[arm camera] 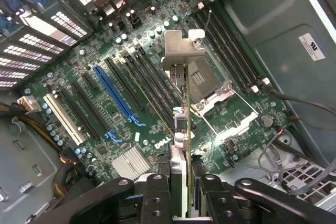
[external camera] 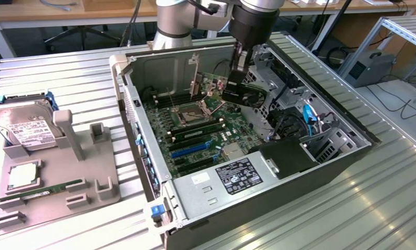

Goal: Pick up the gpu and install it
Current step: 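Insert the gpu into the slot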

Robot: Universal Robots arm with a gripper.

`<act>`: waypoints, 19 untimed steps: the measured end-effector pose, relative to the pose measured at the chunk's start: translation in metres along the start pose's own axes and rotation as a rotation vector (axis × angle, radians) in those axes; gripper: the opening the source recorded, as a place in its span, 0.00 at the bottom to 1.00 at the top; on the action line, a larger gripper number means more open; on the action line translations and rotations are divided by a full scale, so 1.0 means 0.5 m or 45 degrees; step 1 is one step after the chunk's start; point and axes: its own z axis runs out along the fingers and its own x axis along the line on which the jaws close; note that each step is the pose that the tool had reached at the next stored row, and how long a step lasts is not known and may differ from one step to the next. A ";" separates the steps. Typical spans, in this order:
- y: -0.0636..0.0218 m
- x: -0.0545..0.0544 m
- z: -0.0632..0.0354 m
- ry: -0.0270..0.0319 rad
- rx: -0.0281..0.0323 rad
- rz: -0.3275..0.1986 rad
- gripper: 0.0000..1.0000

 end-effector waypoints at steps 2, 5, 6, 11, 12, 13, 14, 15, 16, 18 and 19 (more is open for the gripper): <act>0.000 0.000 0.000 0.0002 -0.0003 -0.009 0.27; 0.000 0.000 0.000 0.0004 -0.0006 -0.024 0.27; 0.000 0.000 0.000 0.0006 -0.0007 -0.028 0.27; 0.000 0.000 0.000 0.0012 -0.0014 -0.055 0.27; 0.000 0.000 0.000 0.0013 -0.0015 -0.059 0.27; 0.000 0.000 0.000 0.0014 -0.0016 -0.064 0.27; 0.000 0.000 0.000 0.0015 -0.0016 -0.069 0.27; 0.000 0.000 0.000 0.0015 -0.0018 -0.074 0.27; 0.000 0.000 0.000 0.0016 -0.0019 -0.078 0.27; 0.000 0.000 0.000 0.0019 -0.0022 -0.088 0.27; 0.000 0.000 0.000 0.0019 -0.0022 -0.092 0.27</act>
